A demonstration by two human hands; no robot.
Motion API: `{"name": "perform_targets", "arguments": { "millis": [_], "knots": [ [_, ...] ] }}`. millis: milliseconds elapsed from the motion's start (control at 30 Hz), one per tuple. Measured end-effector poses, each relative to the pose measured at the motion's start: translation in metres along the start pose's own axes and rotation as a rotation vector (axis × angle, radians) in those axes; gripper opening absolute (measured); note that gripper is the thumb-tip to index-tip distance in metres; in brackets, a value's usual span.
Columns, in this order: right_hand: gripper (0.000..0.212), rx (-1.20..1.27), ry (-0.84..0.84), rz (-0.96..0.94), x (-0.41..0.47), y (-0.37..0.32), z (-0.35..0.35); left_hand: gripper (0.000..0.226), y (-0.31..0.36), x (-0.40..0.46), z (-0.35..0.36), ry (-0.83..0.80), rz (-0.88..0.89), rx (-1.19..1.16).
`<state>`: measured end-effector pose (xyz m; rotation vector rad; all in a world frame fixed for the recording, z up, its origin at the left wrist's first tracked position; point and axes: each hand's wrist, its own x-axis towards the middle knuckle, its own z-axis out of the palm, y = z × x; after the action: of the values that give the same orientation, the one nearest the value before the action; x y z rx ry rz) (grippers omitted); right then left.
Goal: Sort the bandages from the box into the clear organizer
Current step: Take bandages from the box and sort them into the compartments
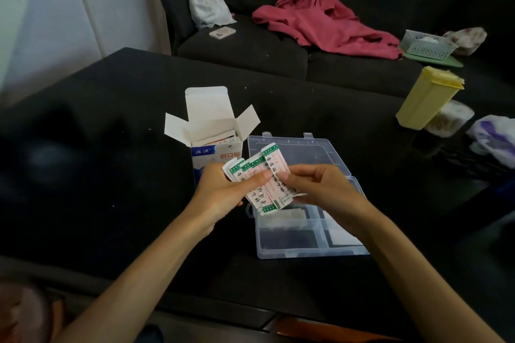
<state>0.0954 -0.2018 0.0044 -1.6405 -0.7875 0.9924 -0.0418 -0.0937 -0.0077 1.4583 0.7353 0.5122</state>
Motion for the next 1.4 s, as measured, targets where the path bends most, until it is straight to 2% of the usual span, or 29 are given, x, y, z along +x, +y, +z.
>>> {"name": "perform_targets", "arguments": {
  "millis": [200, 300, 400, 467, 633, 767, 933, 1100, 1400],
  "knots": [
    [0.011, -0.01, 0.008, 0.021, -0.001, 0.002, 0.002, 0.008, -0.003, 0.001, 0.001, 0.073, 0.081, -0.016],
    [0.013, -0.076, -0.002, 0.019, 0.0, 0.006, 0.01, 0.006, -0.003, 0.001, 0.004, 0.09, 0.003, -0.039],
    [0.007, -0.067, 0.097, -0.003, 0.002, 0.006, 0.01, 0.02, 0.0, 0.002, 0.003, -0.028, -0.149, -0.102],
    [0.008, -0.056, 0.152, 0.008, 0.003, 0.006, 0.006, 0.017, 0.002, 0.003, 0.002, -0.097, -0.188, -0.148],
    [0.007, 0.001, 0.164, 0.041, 0.005, 0.007, 0.01, 0.017, -0.001, 0.002, 0.007, 0.016, -0.02, -0.008],
    [0.016, 0.088, 0.144, 0.047, 0.003, 0.003, 0.011, 0.02, 0.0, -0.001, 0.006, 0.053, 0.043, -0.049],
    [0.017, 0.182, 0.14, 0.104, 0.003, 0.002, 0.004, 0.009, 0.001, 0.002, 0.004, 0.002, 0.017, -0.013],
    [0.018, 0.227, 0.185, 0.088, 0.002, 0.001, -0.001, 0.014, 0.006, 0.006, -0.001, 0.0, 0.001, 0.055],
    [0.014, 0.236, 0.241, 0.127, -0.004, -0.006, -0.024, 0.014, 0.006, 0.006, -0.003, -0.183, -0.165, 0.057]
  ]
}}
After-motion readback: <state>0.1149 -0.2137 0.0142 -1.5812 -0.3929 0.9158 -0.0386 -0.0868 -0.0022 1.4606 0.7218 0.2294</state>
